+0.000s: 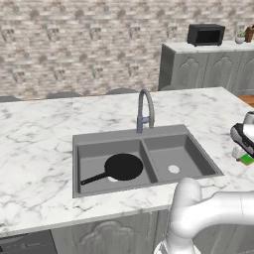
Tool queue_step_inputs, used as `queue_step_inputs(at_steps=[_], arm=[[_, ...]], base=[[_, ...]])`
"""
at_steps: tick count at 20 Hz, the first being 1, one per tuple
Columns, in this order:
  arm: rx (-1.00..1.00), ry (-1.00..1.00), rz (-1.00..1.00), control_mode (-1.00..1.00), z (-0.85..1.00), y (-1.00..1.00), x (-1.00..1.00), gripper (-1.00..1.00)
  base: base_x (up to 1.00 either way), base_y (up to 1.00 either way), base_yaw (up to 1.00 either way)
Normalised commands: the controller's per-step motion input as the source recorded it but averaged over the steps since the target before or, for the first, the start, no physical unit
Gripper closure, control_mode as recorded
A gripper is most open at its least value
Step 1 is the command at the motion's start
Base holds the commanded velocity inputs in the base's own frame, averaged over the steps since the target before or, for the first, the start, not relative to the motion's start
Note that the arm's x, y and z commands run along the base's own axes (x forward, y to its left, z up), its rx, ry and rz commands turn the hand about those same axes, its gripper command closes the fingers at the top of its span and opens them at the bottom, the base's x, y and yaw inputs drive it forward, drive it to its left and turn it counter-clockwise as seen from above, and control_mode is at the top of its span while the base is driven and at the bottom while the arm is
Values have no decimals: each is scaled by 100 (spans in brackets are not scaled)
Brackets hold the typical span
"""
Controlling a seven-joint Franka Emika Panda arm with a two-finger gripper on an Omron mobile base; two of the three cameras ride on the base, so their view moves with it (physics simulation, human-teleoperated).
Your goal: Pick the pan and sponge and place them into the sink. Then turn on the water.
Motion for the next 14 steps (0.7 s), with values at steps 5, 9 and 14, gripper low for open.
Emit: queue_step_inputs(at_steps=[5,9,14], arm=[[0,0,0,-100,8,5,-37,100],[0,-2,1,-100,69,55,-77,100],[0,0,13,-100,59,98,-41,100]], base=[[0,0,0],[0,0,0],[0,0,0]])
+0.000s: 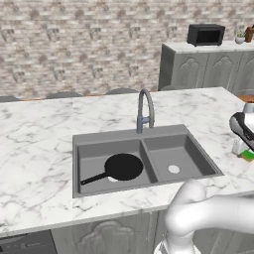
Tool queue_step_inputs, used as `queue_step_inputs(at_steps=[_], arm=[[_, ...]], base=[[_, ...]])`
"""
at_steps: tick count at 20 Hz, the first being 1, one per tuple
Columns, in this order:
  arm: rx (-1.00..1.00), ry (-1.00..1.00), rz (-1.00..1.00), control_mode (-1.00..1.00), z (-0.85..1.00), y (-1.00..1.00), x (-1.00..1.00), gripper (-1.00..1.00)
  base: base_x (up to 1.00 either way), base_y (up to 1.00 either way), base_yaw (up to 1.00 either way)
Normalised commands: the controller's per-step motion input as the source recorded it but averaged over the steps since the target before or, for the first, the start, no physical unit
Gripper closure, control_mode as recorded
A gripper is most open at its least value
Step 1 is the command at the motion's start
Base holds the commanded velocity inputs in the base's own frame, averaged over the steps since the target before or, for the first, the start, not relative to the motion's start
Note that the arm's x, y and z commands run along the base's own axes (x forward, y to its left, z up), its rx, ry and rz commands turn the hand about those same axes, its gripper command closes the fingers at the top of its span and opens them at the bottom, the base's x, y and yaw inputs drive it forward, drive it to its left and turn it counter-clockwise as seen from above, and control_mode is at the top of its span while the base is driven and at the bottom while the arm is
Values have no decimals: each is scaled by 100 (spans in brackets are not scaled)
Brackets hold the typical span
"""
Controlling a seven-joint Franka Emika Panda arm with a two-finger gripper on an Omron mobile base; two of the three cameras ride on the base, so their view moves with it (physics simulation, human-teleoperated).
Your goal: Pick the pan and sponge and place them into the sink. Then turn on the water.
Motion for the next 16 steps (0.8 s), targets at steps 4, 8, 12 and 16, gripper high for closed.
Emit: queue_step_inputs(at_steps=[4,8,12,16], arm=[[0,3,23,-100,43,100,-19,100],[0,0,28,-100,40,100,-29,100],[0,0,29,-100,30,100,-45,100],[0,0,29,-100,23,100,-39,100]], base=[[0,0,0],[0,0,0],[0,0,0],[0,0,0]])
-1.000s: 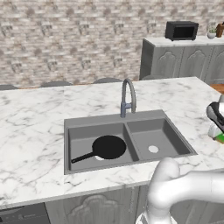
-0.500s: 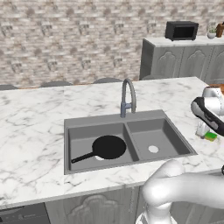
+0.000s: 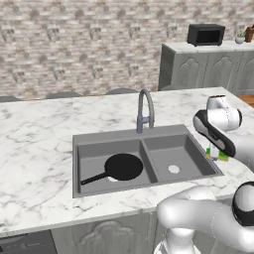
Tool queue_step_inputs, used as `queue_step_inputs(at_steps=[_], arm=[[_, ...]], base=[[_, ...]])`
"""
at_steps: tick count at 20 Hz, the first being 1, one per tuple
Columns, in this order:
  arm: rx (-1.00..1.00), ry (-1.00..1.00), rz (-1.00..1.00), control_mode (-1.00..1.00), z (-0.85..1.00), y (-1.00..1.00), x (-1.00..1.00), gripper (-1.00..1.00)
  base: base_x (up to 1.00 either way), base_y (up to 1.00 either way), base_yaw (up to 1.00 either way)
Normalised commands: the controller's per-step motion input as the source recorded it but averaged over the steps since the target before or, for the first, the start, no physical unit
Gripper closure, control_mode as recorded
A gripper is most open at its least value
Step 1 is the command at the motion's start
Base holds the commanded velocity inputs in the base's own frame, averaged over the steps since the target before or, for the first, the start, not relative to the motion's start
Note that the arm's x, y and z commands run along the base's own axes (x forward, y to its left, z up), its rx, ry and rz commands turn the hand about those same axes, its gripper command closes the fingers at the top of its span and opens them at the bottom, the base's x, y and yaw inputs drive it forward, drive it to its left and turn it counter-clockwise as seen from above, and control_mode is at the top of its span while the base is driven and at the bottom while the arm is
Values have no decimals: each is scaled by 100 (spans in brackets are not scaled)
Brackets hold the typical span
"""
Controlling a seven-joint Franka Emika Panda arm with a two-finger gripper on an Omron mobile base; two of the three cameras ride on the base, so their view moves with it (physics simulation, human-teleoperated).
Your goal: Pick the pan and sponge and place them into the sink. Then turn on the water.
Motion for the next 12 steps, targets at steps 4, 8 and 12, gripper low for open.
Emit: queue_step_inputs(at_steps=[4,8,12], arm=[[0,0,30,-100,14,100,-37,100],[0,0,29,-100,5,100,-21,100],[0,0,25,-100,6,100,-1,100]], base=[[0,0,0],[0,0,0],[0,0,0]])
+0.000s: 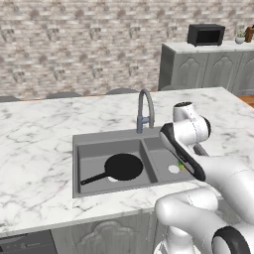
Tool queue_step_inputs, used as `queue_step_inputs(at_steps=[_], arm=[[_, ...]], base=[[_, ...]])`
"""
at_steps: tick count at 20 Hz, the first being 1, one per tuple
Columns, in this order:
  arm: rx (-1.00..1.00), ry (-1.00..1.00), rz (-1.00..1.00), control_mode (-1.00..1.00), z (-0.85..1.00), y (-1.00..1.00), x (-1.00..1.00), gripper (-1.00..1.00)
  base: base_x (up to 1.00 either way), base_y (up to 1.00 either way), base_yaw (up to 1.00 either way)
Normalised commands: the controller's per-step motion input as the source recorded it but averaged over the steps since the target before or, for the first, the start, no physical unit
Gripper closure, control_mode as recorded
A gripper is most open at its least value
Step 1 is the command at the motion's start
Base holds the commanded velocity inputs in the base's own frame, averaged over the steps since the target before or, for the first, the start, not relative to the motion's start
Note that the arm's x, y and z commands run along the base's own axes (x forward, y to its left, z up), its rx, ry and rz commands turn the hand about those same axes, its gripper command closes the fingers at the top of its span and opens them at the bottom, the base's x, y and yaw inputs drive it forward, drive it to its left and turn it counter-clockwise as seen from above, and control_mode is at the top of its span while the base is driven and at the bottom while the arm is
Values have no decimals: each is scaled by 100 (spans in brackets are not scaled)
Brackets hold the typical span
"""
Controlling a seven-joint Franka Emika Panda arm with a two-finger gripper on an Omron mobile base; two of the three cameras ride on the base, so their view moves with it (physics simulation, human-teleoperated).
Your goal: Pick the pan and sponge and place them into the sink. Then turn on the water.
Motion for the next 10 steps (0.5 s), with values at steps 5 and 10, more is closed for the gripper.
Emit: queue_step_inputs(at_steps=[5,10], arm=[[0,0,23,-100,0,100,0,100],[1,0,21,-100,0,100,20,100]], base=[[0,0,0],[0,0,0]])
